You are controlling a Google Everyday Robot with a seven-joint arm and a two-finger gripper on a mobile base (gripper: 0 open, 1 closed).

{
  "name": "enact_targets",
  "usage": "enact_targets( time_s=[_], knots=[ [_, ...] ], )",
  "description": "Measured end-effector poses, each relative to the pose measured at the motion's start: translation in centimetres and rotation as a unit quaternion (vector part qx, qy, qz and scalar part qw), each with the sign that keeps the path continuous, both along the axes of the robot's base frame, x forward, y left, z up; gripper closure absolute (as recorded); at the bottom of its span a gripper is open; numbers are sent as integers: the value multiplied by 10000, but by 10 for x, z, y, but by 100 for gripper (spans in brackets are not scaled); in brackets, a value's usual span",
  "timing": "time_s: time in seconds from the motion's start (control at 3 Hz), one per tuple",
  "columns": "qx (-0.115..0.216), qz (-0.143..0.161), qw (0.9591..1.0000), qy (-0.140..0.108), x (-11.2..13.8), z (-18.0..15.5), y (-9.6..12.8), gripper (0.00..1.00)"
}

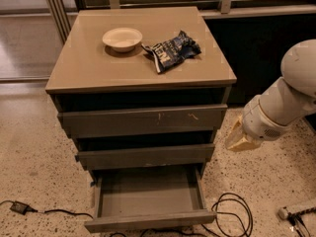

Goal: Close bottom drawer

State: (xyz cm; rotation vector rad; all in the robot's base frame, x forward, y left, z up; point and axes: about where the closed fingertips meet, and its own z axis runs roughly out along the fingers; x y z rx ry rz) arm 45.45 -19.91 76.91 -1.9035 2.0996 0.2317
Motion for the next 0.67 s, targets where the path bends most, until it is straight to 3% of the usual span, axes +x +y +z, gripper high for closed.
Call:
enact_targets(
  time_s=[0.33, 0.67],
  knots=[
    [110, -63, 9999, 110, -2, -29, 6, 100],
    [445, -119, 9988, 186, -4, -71, 14, 100]
  ],
)
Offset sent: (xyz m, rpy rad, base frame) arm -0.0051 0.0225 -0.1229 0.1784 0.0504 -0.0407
